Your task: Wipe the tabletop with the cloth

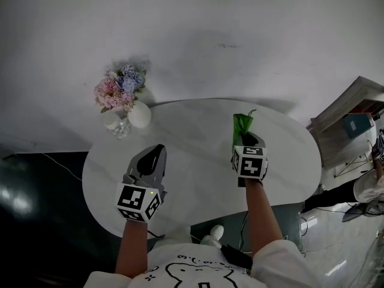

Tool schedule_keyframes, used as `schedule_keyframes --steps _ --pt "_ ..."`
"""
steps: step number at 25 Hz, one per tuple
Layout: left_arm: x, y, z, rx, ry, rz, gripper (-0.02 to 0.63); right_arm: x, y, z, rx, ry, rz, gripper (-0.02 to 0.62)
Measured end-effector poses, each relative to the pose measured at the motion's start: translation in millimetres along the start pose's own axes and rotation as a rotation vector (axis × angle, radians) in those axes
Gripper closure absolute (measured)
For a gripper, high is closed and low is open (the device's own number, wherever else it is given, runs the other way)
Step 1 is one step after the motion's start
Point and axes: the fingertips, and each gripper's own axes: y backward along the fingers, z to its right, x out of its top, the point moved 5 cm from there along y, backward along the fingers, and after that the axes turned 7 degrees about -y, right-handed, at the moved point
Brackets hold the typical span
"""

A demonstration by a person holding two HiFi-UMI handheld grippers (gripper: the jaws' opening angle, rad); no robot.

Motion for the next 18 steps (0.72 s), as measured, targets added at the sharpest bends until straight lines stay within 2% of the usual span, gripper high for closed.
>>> schedule_keyframes --steps 7,11,18 --pt "-15 -9 -29 -0.026 0.062 0.009 0.586 13 -53 -33 0.031 0.012 -0.041 0.554" --pt "-29 -9 -42 -0.041 0.099 -0.011 0.586 18 -87 -58 0.059 0.058 -0.076 0.554" --pt "-46 -12 -60 -0.022 0.131 -0.036 0.586 25 -147 -98 0.112 0.090 -0.125 0.554"
